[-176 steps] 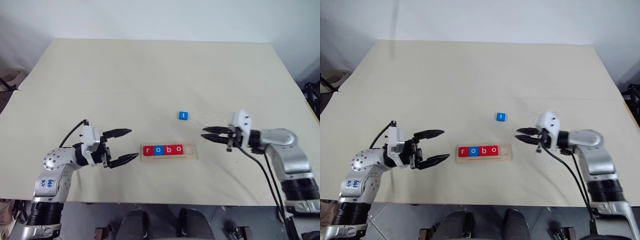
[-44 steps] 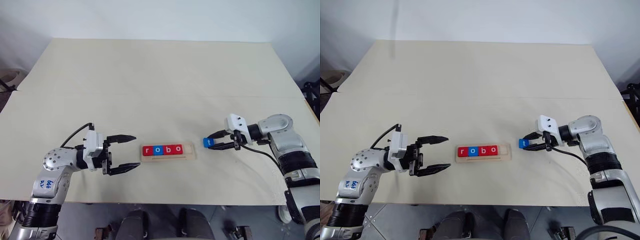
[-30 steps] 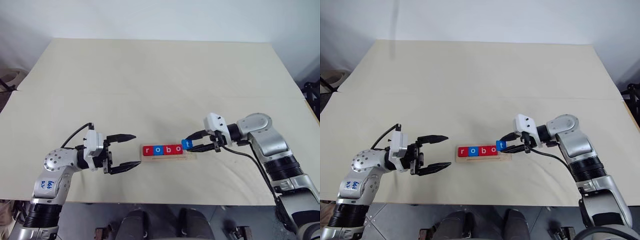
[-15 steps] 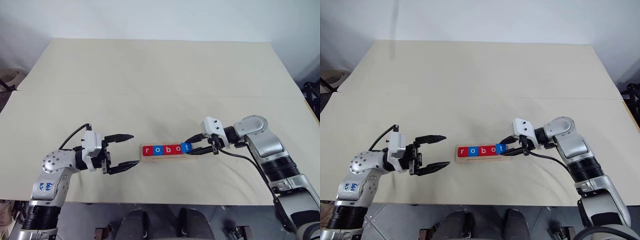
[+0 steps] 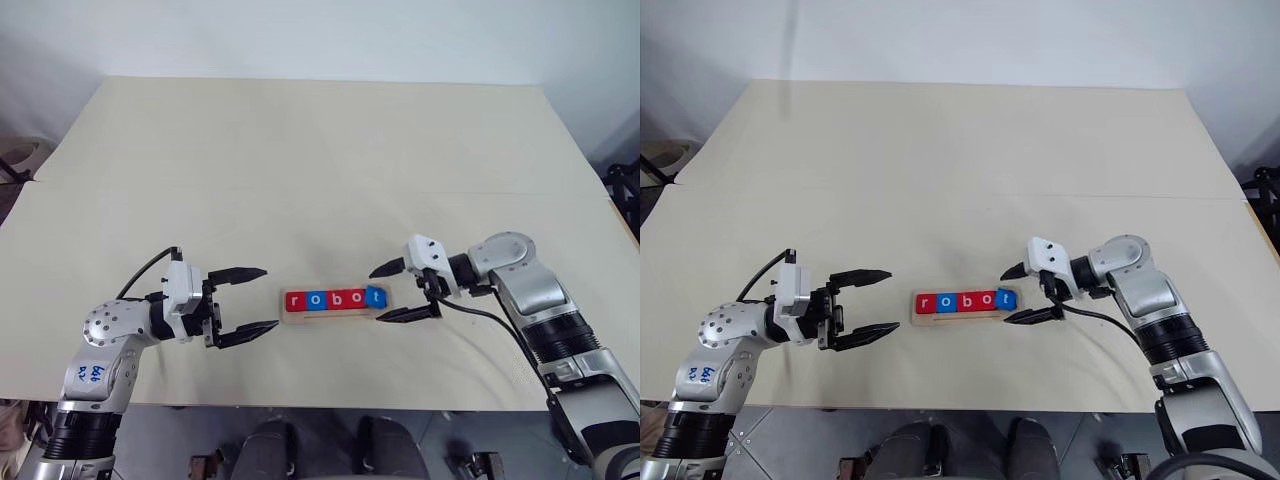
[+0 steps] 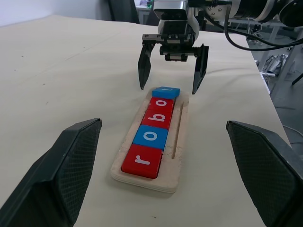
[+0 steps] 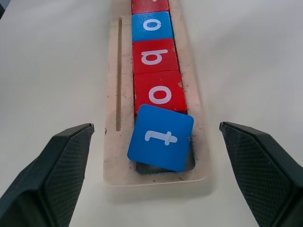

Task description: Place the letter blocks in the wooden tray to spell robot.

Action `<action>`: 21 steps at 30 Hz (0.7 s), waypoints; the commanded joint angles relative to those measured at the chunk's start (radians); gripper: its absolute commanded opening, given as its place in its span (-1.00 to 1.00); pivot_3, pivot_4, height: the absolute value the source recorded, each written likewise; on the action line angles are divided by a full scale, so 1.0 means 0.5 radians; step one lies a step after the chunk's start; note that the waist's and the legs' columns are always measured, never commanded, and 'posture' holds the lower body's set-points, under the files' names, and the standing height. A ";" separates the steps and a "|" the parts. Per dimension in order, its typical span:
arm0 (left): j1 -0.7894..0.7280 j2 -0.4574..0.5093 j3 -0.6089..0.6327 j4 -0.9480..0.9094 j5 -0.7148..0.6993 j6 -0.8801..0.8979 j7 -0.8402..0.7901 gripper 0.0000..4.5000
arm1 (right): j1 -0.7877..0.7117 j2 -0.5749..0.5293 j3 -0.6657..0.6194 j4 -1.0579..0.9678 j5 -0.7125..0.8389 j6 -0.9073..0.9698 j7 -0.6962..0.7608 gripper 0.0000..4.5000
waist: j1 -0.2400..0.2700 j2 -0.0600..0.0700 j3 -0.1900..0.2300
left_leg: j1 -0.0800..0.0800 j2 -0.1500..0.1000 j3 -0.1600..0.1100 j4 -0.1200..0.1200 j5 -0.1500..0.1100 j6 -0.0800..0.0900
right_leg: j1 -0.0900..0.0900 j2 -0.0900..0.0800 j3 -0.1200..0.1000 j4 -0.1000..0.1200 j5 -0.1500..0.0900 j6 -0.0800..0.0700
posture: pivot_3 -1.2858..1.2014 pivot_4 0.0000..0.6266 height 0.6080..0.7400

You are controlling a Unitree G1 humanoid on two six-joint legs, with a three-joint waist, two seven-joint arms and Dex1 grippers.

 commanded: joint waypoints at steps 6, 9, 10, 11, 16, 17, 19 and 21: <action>0.014 -0.001 0.036 -0.033 -0.033 -0.032 0.002 1.00 | 0.090 -0.108 -0.100 -0.280 0.145 0.105 0.036 0.24 | 0.003 0.000 0.000 | 0.000 0.000 -0.001 0.000 0.000 0.000 | 0.000 0.000 0.000 0.000 0.000 0.000 | 0.03 -0.52 1.00; 0.013 0.001 0.035 -0.036 -0.035 -0.026 0.002 1.00 | 0.130 -0.108 -0.098 -0.349 0.159 0.128 0.014 -0.25 | 0.001 0.000 0.000 | 0.000 0.000 0.000 0.000 0.000 0.000 | 0.000 0.000 0.000 0.000 0.000 0.000 | 0.03 -0.52 1.00; 0.012 0.001 0.035 -0.038 -0.036 -0.023 0.002 1.00 | 0.140 -0.104 -0.098 -0.366 0.162 0.135 0.008 -0.40 | 0.001 0.000 0.000 | 0.000 0.000 0.000 0.000 0.000 0.000 | 0.000 0.000 0.000 0.000 0.000 0.000 | 0.03 -0.52 1.00; 0.012 0.002 0.034 -0.039 -0.037 -0.021 0.003 1.00 | 0.151 -0.102 -0.096 -0.383 0.163 0.140 0.003 -0.53 | 0.001 0.000 0.000 | 0.000 0.000 0.000 0.000 0.000 0.000 | 0.000 0.000 0.000 0.000 0.000 0.000 | 0.03 -0.52 1.00; 0.011 -0.009 0.021 -0.049 -0.035 -0.013 0.015 1.00 | 0.202 -0.080 -0.056 -0.375 0.099 0.101 -0.064 -1.00 | 0.002 0.000 0.000 | 0.000 0.000 0.000 0.000 0.000 0.000 | 0.000 0.000 0.000 0.000 0.000 0.000 | 0.03 -0.52 1.00; 0.006 -0.011 0.018 -0.049 -0.034 -0.011 0.018 1.00 | 0.203 -0.080 -0.051 -0.365 0.095 0.104 -0.070 -1.00 | 0.003 0.000 0.000 | 0.000 0.000 0.000 0.000 0.000 0.000 | 0.000 0.000 0.000 0.000 0.000 0.000 | 0.03 -0.52 1.00; 0.000 -0.013 0.017 -0.048 -0.034 -0.009 0.021 1.00 | 0.201 -0.080 -0.040 -0.339 0.079 0.090 -0.082 -1.00 | 0.003 0.000 0.000 | 0.000 0.000 0.000 0.000 0.000 0.000 | 0.000 0.000 0.000 0.000 0.000 0.000 | 0.03 -0.52 1.00; -0.006 -0.013 0.016 -0.044 -0.031 -0.009 0.024 1.00 | 0.192 -0.076 -0.030 -0.302 0.048 0.060 -0.099 -1.00 | 0.002 0.000 0.000 | 0.000 0.000 0.000 0.000 0.000 0.000 | 0.000 0.000 0.000 0.000 0.000 0.000 | 0.03 -0.52 1.00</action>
